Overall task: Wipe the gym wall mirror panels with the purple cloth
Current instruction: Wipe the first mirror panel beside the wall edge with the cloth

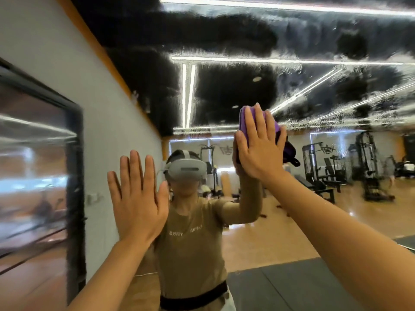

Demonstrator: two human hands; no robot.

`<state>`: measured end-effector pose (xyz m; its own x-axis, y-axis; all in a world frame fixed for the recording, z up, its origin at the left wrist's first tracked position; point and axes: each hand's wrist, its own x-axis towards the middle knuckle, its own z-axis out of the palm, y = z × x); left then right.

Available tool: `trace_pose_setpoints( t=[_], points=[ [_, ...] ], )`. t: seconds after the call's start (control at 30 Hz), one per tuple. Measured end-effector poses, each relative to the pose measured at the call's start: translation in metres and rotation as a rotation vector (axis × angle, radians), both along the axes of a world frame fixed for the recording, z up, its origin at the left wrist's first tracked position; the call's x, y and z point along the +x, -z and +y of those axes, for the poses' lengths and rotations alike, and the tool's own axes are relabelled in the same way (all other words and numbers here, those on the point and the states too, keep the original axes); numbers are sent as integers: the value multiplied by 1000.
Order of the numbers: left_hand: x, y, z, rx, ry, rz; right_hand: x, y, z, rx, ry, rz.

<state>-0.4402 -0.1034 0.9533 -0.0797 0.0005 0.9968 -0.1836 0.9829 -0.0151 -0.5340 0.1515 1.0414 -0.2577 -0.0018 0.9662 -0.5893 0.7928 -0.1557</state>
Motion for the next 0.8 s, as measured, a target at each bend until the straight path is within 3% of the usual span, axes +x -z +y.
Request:
trace_pose_setpoints(
  t=[0.1, 0.23, 0.37, 0.47, 0.63, 0.8],
  points=[
    [0, 0, 1, -5, -20, -8, -2, 10, -2, -30, 9, 42],
    [-1, 0, 2, -2, -37, -15, -7, 83, 3, -19, 19, 117],
    [-1, 1, 3, 2, -39, -14, -10, 176, 15, 149, 66, 186],
    [-1, 1, 3, 3, -38, -18, -13, 206, 22, 221, 107, 210],
    [1, 0, 3, 10, -41, -8, -9, 185, 25, 260, 81, 193],
    [3, -1, 2, 4, -57, -13, -11, 97, 13, 111, 30, 142]
  ],
)
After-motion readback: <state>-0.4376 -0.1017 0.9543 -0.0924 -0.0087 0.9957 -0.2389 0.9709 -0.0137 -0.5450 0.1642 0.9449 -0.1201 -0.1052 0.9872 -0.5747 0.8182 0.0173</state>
